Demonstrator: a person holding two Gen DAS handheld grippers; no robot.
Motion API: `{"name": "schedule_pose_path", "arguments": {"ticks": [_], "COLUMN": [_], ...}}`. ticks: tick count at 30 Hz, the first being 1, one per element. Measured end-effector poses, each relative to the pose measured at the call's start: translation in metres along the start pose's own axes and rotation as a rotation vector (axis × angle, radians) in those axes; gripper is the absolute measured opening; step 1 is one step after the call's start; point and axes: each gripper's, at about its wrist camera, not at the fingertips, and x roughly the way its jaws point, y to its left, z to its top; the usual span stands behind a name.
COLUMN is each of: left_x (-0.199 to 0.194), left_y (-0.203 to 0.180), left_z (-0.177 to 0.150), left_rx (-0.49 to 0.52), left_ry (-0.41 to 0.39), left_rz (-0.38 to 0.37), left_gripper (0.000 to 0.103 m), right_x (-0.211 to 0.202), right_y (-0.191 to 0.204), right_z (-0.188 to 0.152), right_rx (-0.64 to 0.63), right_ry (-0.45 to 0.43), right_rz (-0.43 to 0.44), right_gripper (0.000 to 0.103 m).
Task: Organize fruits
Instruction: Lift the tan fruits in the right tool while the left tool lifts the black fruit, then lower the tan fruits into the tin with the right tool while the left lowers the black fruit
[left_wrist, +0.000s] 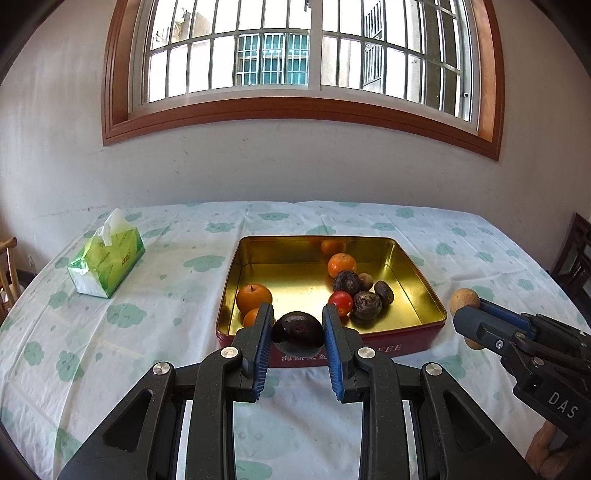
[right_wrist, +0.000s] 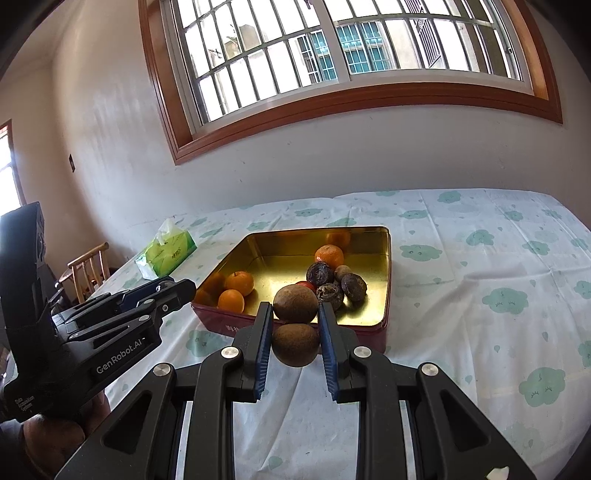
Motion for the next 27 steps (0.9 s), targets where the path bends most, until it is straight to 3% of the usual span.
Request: {"name": "schedule_pose_path", "arguments": {"ticks": [27], "left_x": [0.028], "left_y": [0.01], "left_z": [0.018], "left_rx": [-0.013], "left_ry": [-0.001], "left_rz": [0.014], "left_gripper": [0.028], "right_x": [0.026], "right_y": [0.005], "right_z": [0.015], "right_rx": [-0.016], "right_ry": [0.002], "right_rz": [0.019], "right_gripper": [0.024]}}
